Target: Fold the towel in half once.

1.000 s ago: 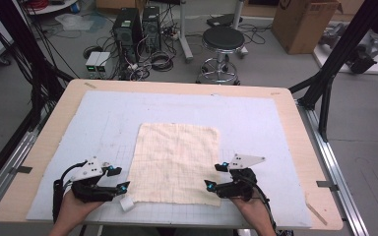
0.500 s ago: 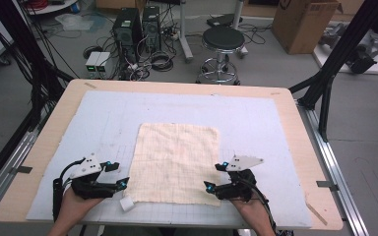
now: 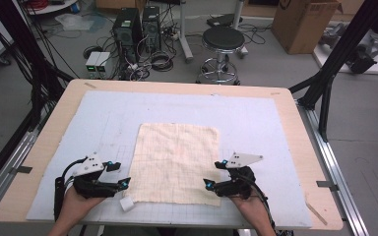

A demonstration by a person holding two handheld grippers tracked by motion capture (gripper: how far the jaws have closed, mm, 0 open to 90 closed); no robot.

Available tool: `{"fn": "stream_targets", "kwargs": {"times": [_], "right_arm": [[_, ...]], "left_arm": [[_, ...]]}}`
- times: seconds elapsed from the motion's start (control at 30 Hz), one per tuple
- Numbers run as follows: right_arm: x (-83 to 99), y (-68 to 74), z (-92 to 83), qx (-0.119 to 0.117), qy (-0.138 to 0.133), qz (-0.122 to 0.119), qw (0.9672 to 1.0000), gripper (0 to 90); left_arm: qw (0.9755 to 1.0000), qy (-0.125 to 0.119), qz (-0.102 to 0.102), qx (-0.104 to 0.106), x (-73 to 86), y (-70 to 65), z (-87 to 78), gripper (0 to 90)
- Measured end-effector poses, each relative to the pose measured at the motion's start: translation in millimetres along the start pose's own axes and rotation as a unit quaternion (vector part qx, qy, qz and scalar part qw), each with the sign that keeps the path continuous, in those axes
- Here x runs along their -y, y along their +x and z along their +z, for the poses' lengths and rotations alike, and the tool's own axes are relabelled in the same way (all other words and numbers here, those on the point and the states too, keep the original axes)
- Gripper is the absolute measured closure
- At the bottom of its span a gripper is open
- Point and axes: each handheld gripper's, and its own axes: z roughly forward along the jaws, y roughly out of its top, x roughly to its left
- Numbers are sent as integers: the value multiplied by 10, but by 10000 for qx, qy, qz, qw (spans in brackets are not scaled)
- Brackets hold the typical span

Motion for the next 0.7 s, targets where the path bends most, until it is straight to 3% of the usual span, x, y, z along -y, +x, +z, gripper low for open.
{"fn": "stream_targets", "kwargs": {"times": [0.13, 0.27, 0.47, 0.7], "right_arm": [[-43, -36, 21, 4, 52, 22, 10000, 228], [-91, -87, 13, 0, 7, -26, 10000, 221], [-219, -228, 18, 26, -32, 114, 9999, 209], [-405, -398, 41, 6, 111, 244, 9996, 212]], "left_arm": [[10000, 6, -55, 64, -39, 4, 14, 332], [9999, 62, 30, 110, -117, -14, 50, 337], [9998, 109, 90, 150, -239, -11, 99, 345], [9998, 133, -32, 153, -426, 147, 167, 354]]}}
